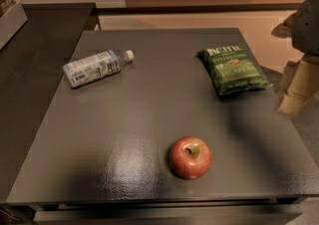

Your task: Move apple near green jalapeno chip bag

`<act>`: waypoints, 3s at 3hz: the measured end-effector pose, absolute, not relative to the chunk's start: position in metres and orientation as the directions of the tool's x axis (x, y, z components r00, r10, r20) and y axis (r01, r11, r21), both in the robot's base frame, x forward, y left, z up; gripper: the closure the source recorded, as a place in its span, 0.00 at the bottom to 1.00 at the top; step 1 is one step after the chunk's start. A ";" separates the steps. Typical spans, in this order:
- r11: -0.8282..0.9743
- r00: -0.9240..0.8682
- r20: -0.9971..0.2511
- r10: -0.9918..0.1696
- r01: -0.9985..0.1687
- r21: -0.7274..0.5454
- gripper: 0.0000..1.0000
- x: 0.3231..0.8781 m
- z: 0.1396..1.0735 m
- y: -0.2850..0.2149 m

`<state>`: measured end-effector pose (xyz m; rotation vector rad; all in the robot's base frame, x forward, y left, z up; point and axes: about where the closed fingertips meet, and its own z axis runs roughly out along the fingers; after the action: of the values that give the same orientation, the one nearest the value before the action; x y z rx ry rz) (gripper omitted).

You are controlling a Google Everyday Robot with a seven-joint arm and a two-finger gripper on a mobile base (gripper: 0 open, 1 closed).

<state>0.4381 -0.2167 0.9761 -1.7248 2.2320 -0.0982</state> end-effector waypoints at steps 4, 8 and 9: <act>0.020 0.021 -0.238 -0.971 -0.985 -0.169 0.00 0.403 0.922 -0.138; -0.142 0.129 -0.316 -0.940 -0.990 0.021 0.00 0.335 0.828 -0.065; -0.119 0.108 -0.347 -0.932 -0.993 0.010 0.18 0.339 0.834 -0.061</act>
Offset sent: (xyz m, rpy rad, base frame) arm -0.0094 0.0401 -0.0253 0.0104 0.0351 0.1724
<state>0.3390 -0.0608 0.8344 -2.1579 1.9185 0.3960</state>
